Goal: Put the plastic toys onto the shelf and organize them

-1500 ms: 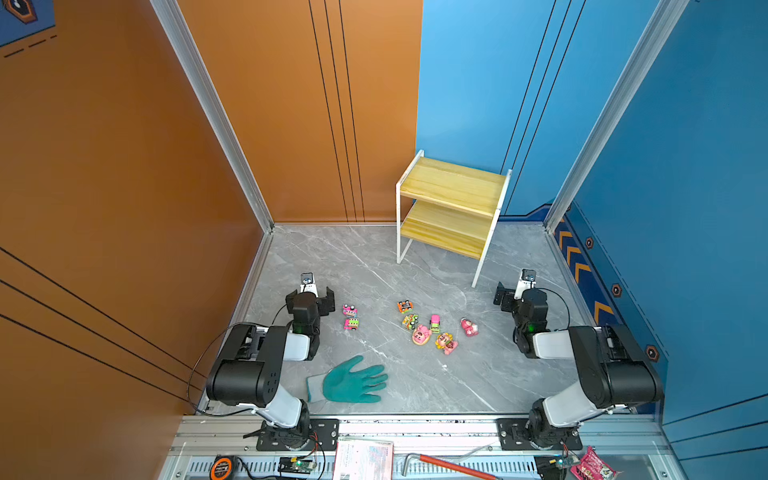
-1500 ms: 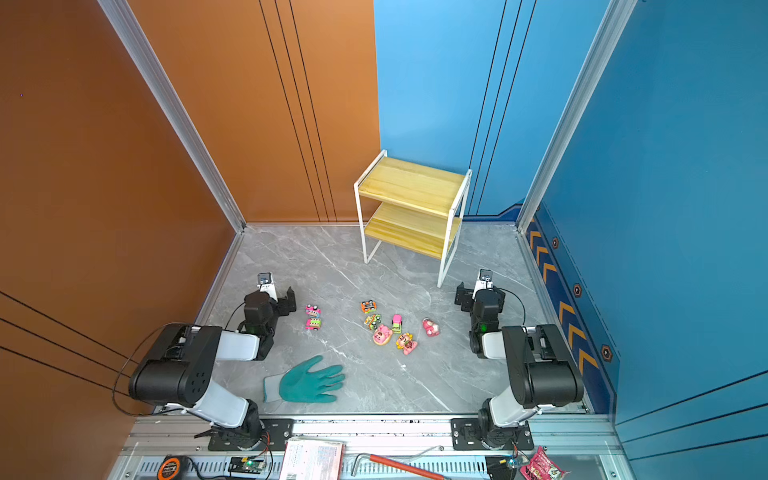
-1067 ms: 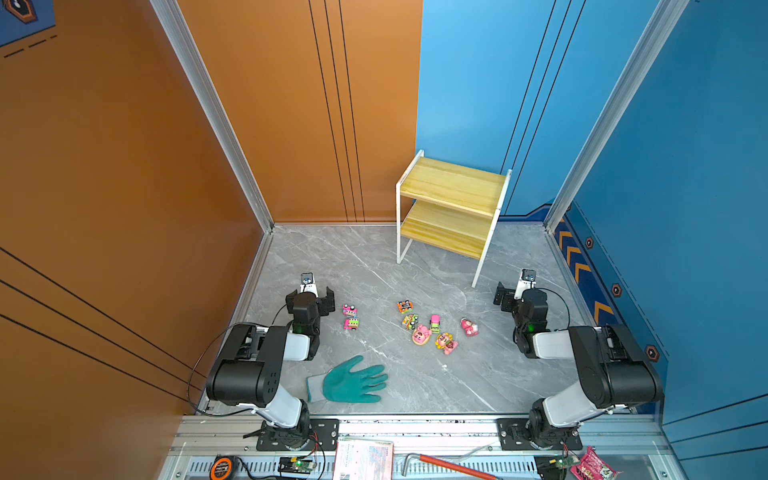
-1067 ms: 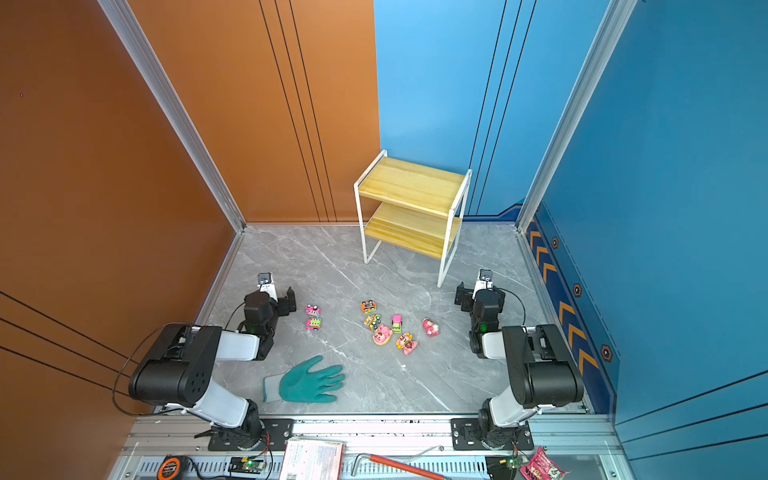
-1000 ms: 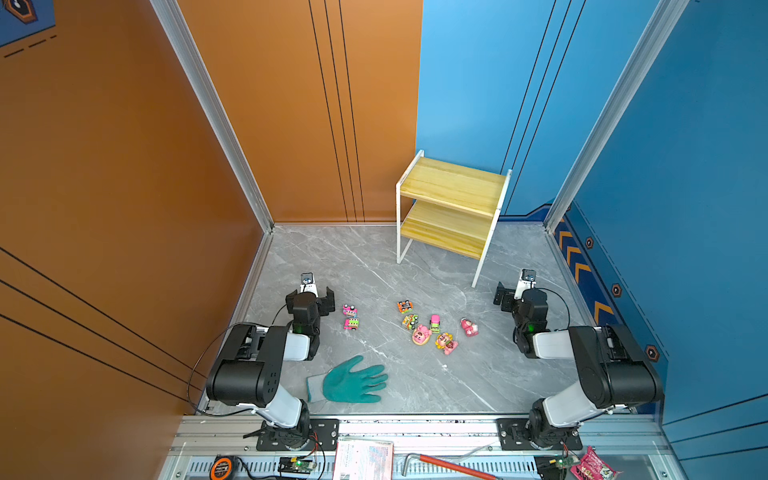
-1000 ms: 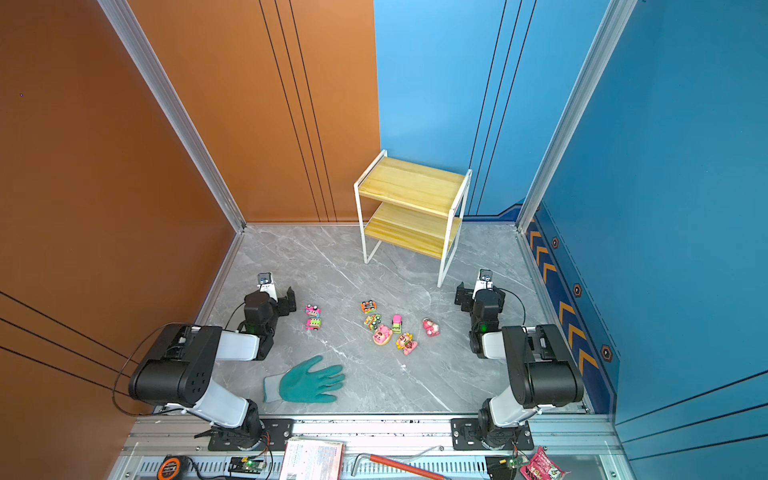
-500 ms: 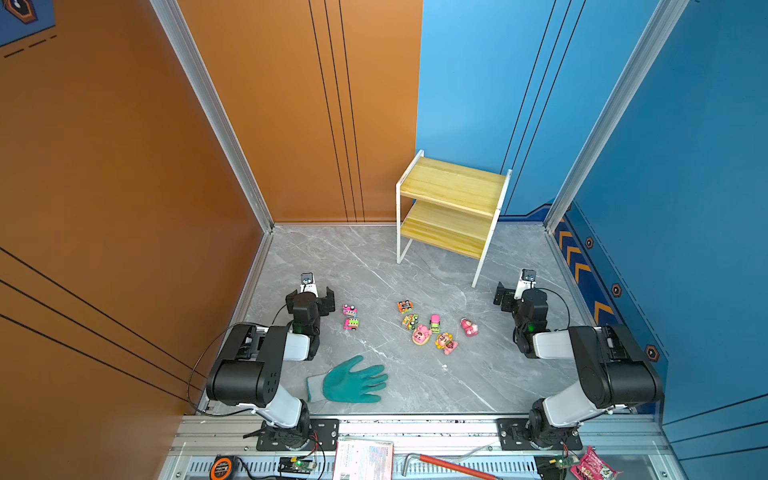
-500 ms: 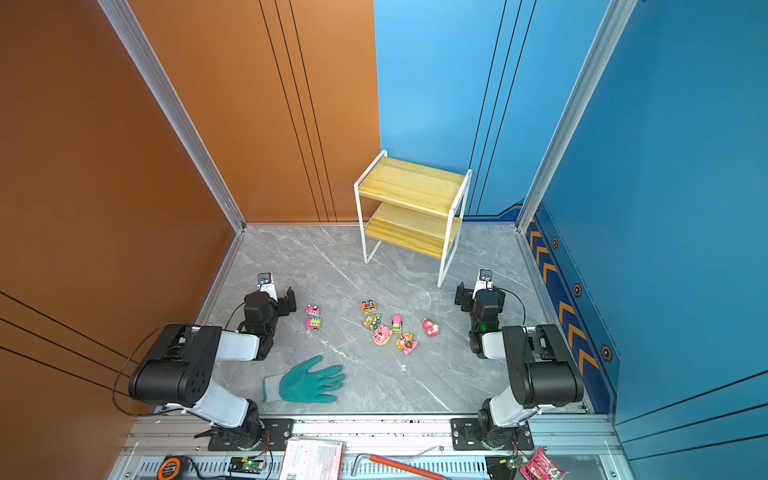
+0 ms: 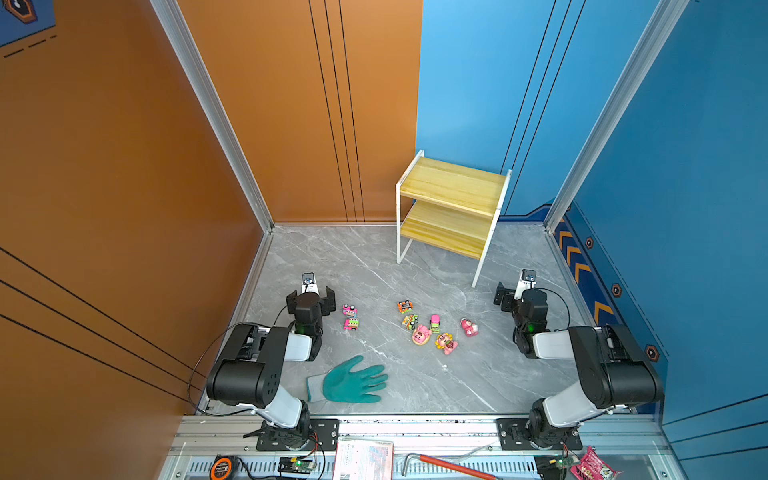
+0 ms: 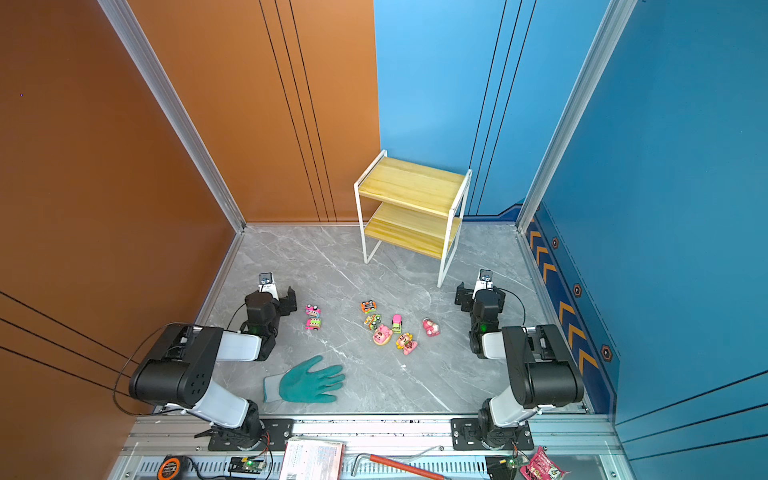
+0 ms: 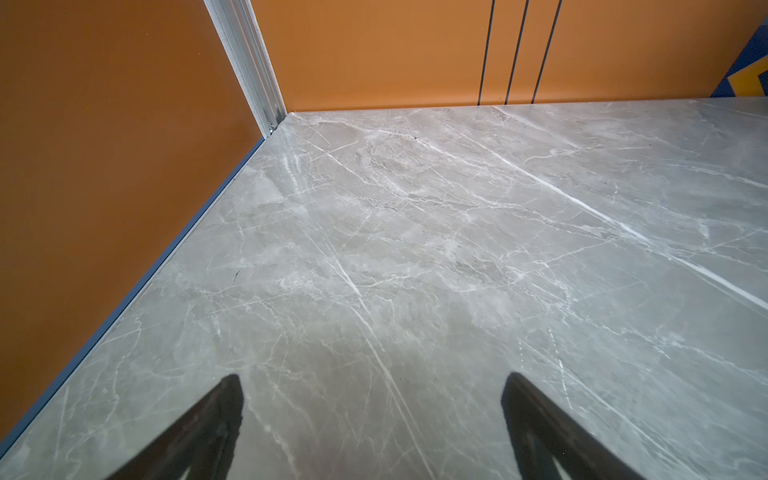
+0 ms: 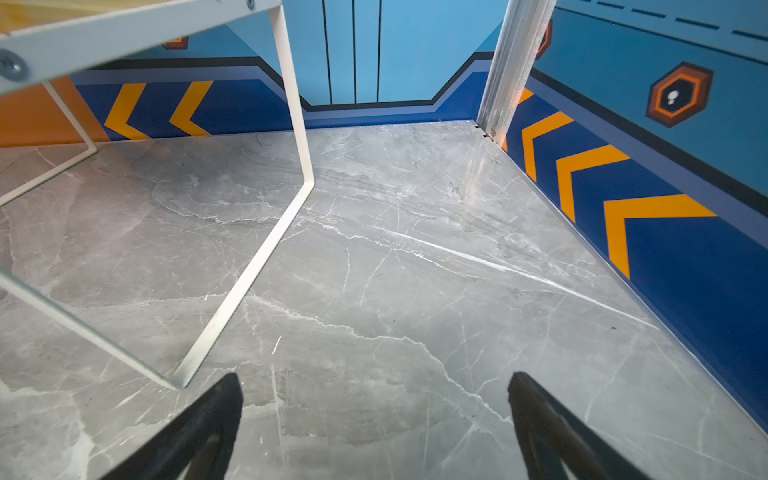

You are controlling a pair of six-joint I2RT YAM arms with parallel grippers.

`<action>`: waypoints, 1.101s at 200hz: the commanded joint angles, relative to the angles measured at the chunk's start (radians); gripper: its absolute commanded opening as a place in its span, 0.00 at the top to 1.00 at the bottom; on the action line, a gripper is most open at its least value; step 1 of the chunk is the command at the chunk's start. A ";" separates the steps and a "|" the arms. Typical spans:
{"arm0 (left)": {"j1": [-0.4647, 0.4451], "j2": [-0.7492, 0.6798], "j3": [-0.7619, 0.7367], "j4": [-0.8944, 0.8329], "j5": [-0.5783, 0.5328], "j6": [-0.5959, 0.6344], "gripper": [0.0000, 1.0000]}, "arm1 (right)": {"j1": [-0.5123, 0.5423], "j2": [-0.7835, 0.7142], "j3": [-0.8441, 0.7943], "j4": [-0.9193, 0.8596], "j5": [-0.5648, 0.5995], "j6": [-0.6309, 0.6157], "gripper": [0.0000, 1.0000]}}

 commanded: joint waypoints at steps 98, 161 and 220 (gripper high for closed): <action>0.028 -0.174 0.660 -0.875 0.373 -0.375 0.02 | -0.134 -0.210 0.471 -0.718 -0.378 0.642 0.08; 0.046 -0.033 0.852 -0.945 0.825 -0.578 0.02 | -0.152 0.061 0.609 -0.486 -0.656 0.974 0.20; 0.046 -0.083 0.823 -0.978 0.923 -0.562 0.01 | -0.144 0.254 0.649 -0.204 -0.727 1.193 0.27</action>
